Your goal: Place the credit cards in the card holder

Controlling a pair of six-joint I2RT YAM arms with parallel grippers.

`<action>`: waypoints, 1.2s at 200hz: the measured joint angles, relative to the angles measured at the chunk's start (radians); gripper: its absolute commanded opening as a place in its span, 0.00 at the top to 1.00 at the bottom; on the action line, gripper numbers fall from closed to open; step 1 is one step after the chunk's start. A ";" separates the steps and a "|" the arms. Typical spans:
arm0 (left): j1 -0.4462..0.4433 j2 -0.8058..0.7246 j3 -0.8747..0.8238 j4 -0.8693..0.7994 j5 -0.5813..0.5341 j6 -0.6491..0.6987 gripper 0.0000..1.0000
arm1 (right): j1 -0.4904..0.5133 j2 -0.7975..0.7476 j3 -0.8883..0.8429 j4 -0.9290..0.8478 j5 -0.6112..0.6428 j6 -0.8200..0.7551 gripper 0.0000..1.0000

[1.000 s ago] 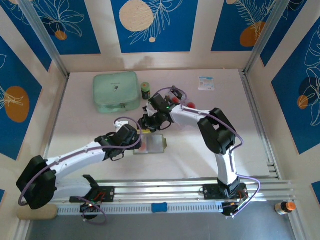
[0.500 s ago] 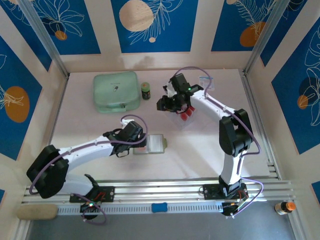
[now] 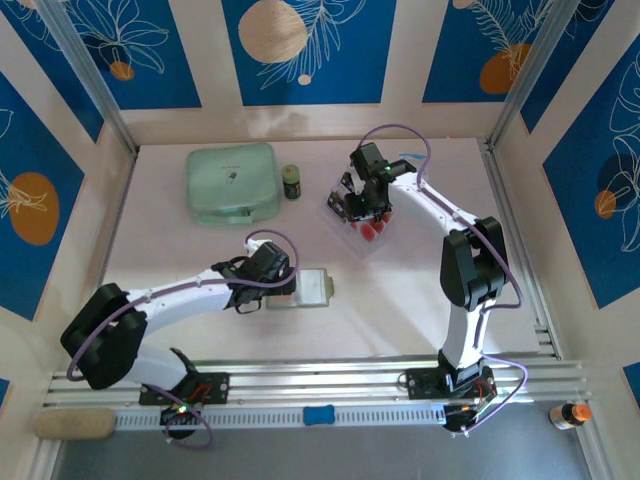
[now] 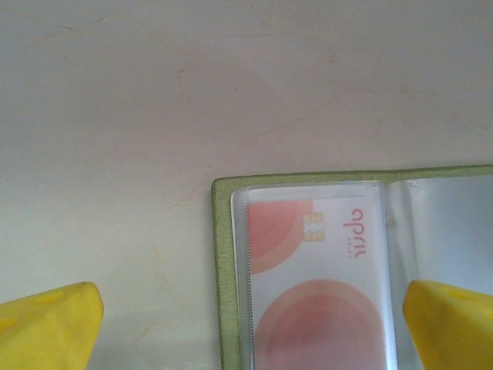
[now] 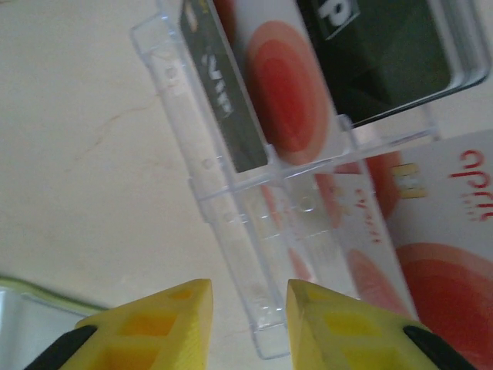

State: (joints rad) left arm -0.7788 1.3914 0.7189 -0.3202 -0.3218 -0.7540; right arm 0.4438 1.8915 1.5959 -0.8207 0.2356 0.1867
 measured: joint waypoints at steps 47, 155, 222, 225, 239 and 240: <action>0.000 0.000 0.000 0.000 0.000 0.000 0.00 | 0.029 0.045 0.008 -0.019 0.150 -0.047 0.71; 0.000 0.000 0.000 0.000 0.001 0.000 0.00 | 0.080 0.108 0.026 -0.034 0.292 -0.095 0.83; 0.000 0.000 0.000 0.000 0.001 0.000 0.00 | 0.087 0.109 0.025 -0.037 0.288 -0.106 0.87; 0.000 0.000 0.000 0.000 0.001 0.000 0.00 | 0.087 0.109 0.025 -0.037 0.288 -0.106 0.86; 0.000 0.000 0.000 0.000 0.001 0.000 0.00 | 0.087 0.109 0.026 -0.037 0.285 -0.109 0.85; 0.000 0.000 0.000 0.000 0.001 0.000 0.00 | 0.087 0.109 0.025 -0.037 0.285 -0.109 0.85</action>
State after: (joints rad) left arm -0.7788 1.3918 0.7193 -0.3202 -0.3210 -0.7540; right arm 0.5308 2.0010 1.6211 -0.8574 0.5201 0.0776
